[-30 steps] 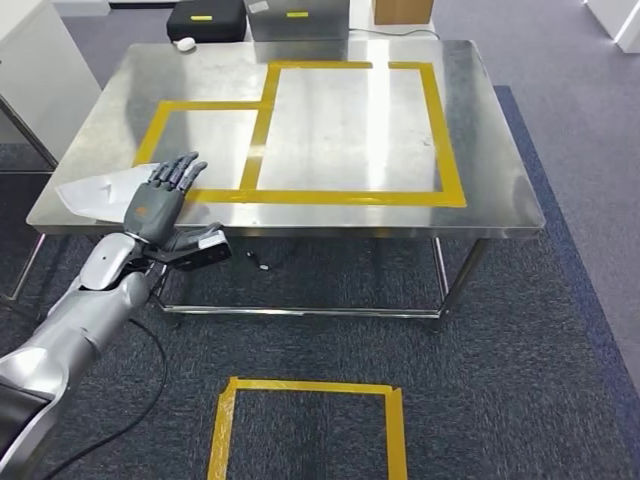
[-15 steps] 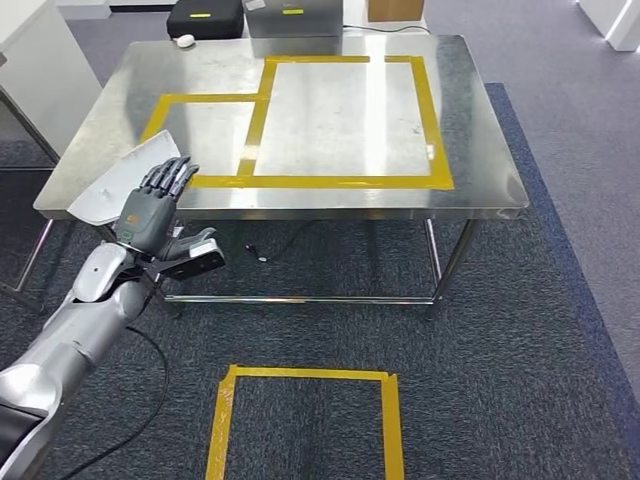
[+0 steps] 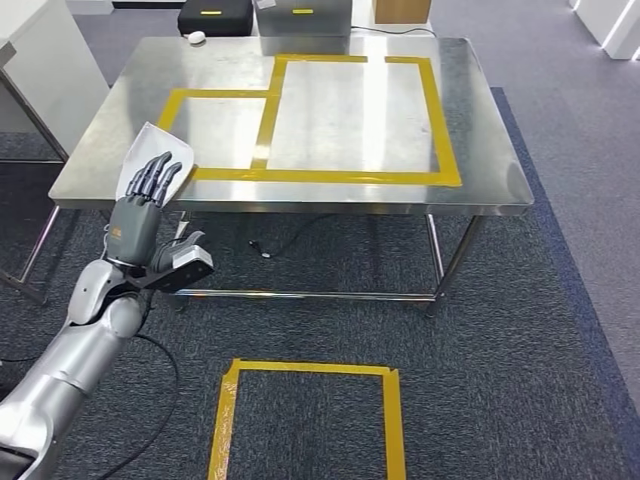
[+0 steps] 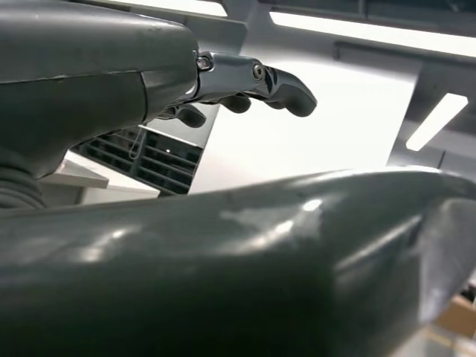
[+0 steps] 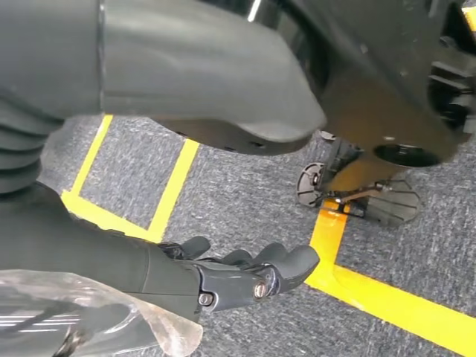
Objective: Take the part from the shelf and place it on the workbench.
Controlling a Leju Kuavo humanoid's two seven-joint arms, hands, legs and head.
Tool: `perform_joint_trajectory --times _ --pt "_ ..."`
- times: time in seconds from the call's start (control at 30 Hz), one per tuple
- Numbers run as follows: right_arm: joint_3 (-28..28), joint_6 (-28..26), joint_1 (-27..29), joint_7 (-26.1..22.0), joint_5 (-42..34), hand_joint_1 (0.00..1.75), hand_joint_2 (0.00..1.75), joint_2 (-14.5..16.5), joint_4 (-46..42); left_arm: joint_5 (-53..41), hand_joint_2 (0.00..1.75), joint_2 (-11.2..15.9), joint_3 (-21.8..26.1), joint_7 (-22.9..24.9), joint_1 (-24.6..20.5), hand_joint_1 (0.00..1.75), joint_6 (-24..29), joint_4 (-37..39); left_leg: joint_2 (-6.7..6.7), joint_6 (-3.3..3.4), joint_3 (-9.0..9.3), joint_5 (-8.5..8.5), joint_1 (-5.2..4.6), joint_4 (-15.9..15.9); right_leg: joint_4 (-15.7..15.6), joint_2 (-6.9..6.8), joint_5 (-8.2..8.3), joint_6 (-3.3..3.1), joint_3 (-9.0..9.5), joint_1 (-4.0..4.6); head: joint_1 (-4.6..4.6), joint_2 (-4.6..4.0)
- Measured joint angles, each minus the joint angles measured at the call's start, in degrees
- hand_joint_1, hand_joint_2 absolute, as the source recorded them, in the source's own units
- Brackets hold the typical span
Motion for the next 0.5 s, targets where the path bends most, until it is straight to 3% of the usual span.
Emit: perform_joint_trajectory --times 0.13,0.2,0.27,0.3,0.33,0.37,0.43,0.5 --pt "0.0 -1.7 0.4 0.7 0.2 0.0 0.0 1.4 0.0 5.8 0.0 -0.3 3.6 -3.4 8.5 0.0 2.5 -4.6 0.01 -1.14 -0.51 -0.78 0.06 1.0 -1.0 0.21 0.31 -1.14 0.29 -0.22 -0.05 0.0" --pt "-0.1 -1.9 0.4 0.7 -0.1 0.0 0.0 2.0 0.0 9.8 0.0 -1.0 6.0 -5.5 13.1 0.0 2.9 -5.5 -0.17 -1.92 -2.46 -3.89 0.4 5.7 -1.2 0.2 0.55 -1.58 0.24 -0.42 -0.16 0.0" --pt "-0.2 -2.1 0.5 0.7 -0.8 0.0 0.0 2.4 0.1 13.9 0.0 -2.2 8.4 -7.0 17.8 0.0 2.5 -5.6 -0.19 -2.54 -5.68 -7.42 0.91 13.2 -1.2 0.2 0.57 -1.68 0.07 -0.43 -0.23 0.0" --pt "-0.3 -2.1 0.6 0.7 -1.2 0.0 0.0 2.5 0.1 15.9 0.0 -2.9 9.7 -7.8 20.2 0.0 2.0 -5.5 -0.19 -2.75 -6.77 -8.25 1.17 15.8 -1.2 0.21 0.58 -1.67 -0.01 -0.43 -0.25 0.0" --pt "-0.5 -2.2 0.7 0.8 -1.7 0.0 0.0 2.5 0.1 17.9 0.0 -3.7 10.9 -8.6 22.4 0.0 1.5 -5.2 -0.19 -2.92 -6.95 -7.97 1.44 16.4 -1.2 0.21 0.59 -1.65 -0.08 -0.43 -0.27 0.0" --pt "-0.8 -2.2 0.9 0.8 -2.2 0.0 0.0 2.6 0.1 19.8 0.0 -4.6 12.1 -9.4 24.2 0.0 0.9 -4.8 -0.19 -3.05 -6.13 -6.74 1.72 14.8 -1.2 0.15 0.6 -1.62 -0.14 -0.44 -0.28 0.0" --pt "-1.5 -2.3 1.0 0.9 -3.2 0.0 0.0 2.6 0.1 23.7 0.0 -6.4 14.7 -11.6 27.2 0.0 -0.3 -3.3 -0.12 -3.35 -2.25 -3.2 2.28 7.0 -1.1 0.0 0.62 -1.39 -0.15 -0.46 -0.29 0.0" --pt "-2.2 -2.4 1.0 0.9 -3.8 0.0 0.0 2.6 0.1 27.0 0.0 -8.4 17.5 -13.8 29.7 0.0 -1.3 -1.4 -0.21 -3.25 0.55 -1.51 2.35 1.4 -1.0 0.01 0.61 -0.78 -0.26 -0.29 -0.25 0.0"
